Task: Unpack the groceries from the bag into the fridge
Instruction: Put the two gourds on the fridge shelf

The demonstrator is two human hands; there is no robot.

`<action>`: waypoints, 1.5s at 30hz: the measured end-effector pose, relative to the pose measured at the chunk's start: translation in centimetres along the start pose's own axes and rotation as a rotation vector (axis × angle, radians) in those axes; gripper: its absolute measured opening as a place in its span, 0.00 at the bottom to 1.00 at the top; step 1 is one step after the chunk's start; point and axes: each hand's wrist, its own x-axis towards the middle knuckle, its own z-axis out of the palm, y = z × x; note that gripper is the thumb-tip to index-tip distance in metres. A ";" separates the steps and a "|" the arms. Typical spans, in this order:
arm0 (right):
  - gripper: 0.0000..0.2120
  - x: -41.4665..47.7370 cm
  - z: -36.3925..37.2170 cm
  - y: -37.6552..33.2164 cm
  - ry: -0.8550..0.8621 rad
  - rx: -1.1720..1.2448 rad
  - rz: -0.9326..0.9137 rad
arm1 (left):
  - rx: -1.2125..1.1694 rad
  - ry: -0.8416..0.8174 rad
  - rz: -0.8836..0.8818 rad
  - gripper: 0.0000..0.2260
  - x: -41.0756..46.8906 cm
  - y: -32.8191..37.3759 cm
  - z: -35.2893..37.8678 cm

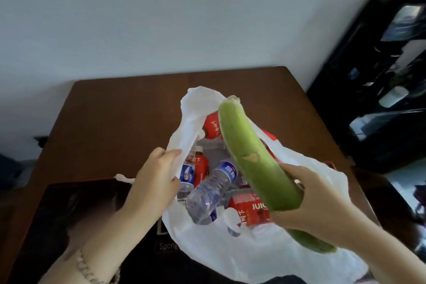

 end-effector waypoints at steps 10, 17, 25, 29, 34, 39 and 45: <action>0.43 -3.3 -1.1 9.3 0.293 -0.185 0.234 | 0.227 -0.220 0.628 0.21 3.0 9.6 7.5; 0.41 -2.8 -0.6 11.7 0.239 -0.133 0.259 | 0.679 -0.313 0.535 0.27 8.9 11.1 15.7; 0.39 -2.4 -1.2 13.7 0.193 -0.088 0.216 | 0.546 -0.309 0.271 0.22 6.4 9.9 15.0; 0.42 -1.8 -1.8 13.6 0.147 -0.059 0.190 | 0.177 -0.240 0.181 0.18 3.6 9.3 10.3; 0.39 -1.6 -1.1 12.0 0.171 0.092 0.179 | -0.025 -0.165 0.217 0.24 2.1 9.1 4.5; 0.29 -3.1 -0.3 9.0 0.308 0.300 0.190 | -0.134 -0.157 0.405 0.19 3.2 9.9 1.2; 0.29 -8.8 1.4 7.1 0.665 0.497 0.277 | -0.132 -0.293 0.749 0.18 2.6 13.3 0.7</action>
